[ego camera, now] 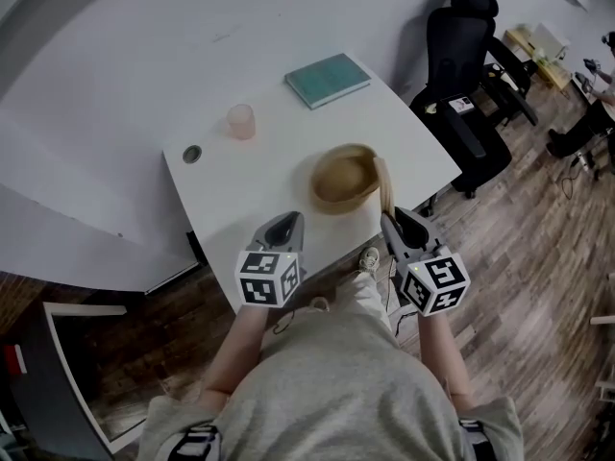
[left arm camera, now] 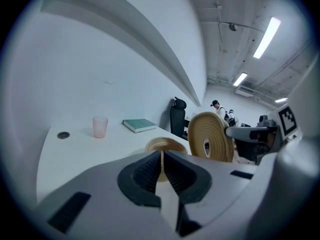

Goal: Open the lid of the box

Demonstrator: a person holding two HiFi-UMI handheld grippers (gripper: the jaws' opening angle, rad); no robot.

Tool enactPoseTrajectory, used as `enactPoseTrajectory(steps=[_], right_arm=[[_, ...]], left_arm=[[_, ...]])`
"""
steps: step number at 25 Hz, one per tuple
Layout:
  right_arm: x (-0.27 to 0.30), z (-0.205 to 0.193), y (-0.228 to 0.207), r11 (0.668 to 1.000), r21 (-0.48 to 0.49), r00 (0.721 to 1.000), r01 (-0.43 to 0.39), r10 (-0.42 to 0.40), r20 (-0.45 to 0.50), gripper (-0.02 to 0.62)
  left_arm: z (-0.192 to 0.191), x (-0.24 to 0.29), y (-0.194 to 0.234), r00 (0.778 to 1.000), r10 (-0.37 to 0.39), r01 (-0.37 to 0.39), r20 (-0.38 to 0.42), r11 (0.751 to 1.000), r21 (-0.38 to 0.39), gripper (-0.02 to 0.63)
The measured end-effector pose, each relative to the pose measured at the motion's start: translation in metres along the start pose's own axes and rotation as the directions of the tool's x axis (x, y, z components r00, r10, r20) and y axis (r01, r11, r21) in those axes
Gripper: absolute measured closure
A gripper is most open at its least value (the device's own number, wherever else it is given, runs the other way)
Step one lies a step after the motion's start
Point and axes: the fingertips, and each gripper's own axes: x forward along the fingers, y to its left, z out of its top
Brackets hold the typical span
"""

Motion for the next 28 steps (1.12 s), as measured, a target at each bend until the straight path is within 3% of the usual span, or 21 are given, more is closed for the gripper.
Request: enactPoseTrajectory(steps=[28], right_arm=[[0.0034,0.0013,0.0025,1.000,0.002,1.000,0.004,-0.004,0.012,0.522]], left_arm=[[0.0012,0.0019,0.0011,1.000,-0.003,0.003,-0.011,1.000,0.000,0.588]])
